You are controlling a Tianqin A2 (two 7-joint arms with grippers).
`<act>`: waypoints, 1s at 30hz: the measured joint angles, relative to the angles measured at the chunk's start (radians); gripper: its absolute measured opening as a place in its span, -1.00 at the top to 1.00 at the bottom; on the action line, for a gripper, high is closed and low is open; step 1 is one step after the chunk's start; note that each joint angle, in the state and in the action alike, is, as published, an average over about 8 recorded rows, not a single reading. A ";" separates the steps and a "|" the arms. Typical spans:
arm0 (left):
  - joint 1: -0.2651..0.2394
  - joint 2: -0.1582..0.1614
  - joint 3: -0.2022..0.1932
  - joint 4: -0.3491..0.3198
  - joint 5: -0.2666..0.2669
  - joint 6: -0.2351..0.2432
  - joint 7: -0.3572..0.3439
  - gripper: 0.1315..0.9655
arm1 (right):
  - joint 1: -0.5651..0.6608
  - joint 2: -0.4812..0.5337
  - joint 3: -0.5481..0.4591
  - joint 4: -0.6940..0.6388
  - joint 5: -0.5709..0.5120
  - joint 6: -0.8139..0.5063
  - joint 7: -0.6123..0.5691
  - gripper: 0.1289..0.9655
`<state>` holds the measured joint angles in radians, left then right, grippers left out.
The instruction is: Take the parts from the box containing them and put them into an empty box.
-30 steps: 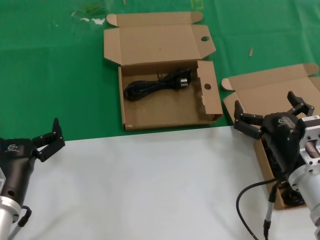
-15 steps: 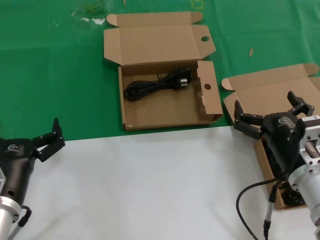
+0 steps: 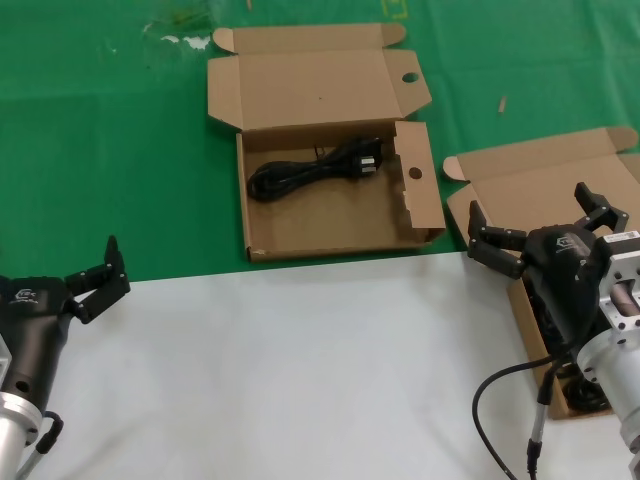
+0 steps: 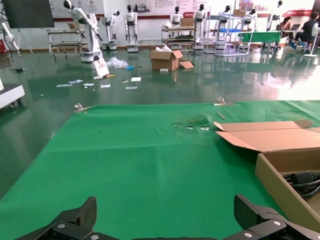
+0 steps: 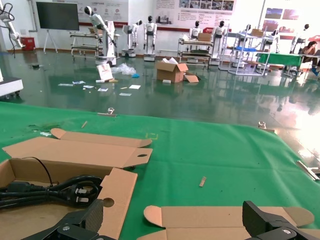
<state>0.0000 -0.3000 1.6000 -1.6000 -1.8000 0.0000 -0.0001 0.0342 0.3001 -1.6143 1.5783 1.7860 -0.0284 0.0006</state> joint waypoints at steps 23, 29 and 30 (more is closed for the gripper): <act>0.000 0.000 0.000 0.000 0.000 0.000 0.000 -1.00 | 0.000 0.000 0.000 0.000 0.000 0.000 0.000 -1.00; 0.000 0.000 0.000 0.000 0.000 0.000 0.000 -1.00 | 0.000 0.000 0.000 0.000 0.000 0.000 0.000 -1.00; 0.000 0.000 0.000 0.000 0.000 0.000 0.000 -1.00 | 0.000 0.000 0.000 0.000 0.000 0.000 0.000 -1.00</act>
<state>0.0000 -0.3000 1.6000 -1.6000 -1.8000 0.0000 -0.0001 0.0342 0.3001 -1.6143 1.5783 1.7860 -0.0284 0.0006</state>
